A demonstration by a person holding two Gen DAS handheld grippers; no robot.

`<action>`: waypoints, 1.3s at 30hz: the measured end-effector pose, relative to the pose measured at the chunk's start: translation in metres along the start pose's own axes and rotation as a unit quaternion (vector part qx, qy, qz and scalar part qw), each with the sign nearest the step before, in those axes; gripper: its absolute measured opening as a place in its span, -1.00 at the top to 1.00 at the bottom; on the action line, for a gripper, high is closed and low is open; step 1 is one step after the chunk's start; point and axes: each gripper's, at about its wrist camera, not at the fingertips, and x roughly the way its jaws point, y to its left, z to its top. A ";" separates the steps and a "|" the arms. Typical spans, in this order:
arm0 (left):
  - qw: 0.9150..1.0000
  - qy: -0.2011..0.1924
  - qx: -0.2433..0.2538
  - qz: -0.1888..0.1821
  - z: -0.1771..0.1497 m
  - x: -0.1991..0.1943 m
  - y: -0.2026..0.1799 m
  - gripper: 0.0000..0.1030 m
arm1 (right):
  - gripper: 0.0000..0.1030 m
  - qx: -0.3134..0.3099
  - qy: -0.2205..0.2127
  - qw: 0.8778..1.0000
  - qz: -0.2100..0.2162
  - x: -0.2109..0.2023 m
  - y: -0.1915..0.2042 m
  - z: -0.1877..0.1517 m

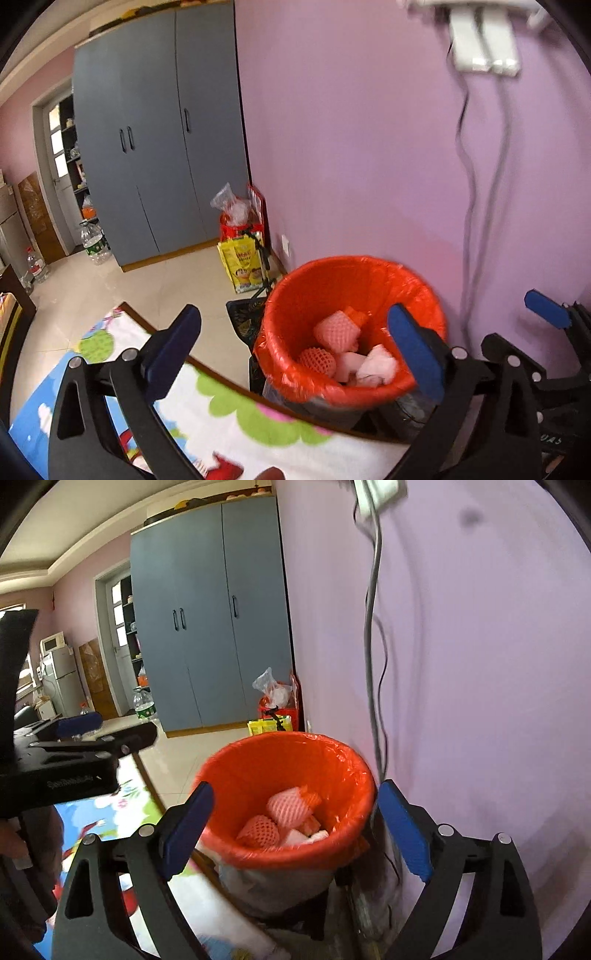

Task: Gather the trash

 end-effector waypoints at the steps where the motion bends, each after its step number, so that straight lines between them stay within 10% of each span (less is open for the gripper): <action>1: 1.000 -0.007 -0.002 0.001 -0.001 -0.016 0.000 -0.90 | -0.65 -0.001 0.000 1.000 0.003 -0.013 0.004 0.000; 16: 0.998 -0.024 -0.033 0.057 -0.070 -0.199 0.019 -0.90 | -0.65 -0.028 -0.008 0.999 0.017 -0.154 0.044 -0.036; 39: 0.999 -0.004 -0.028 0.043 -0.130 -0.218 -0.013 -0.90 | -0.65 -0.051 0.002 0.998 0.029 -0.177 0.043 -0.063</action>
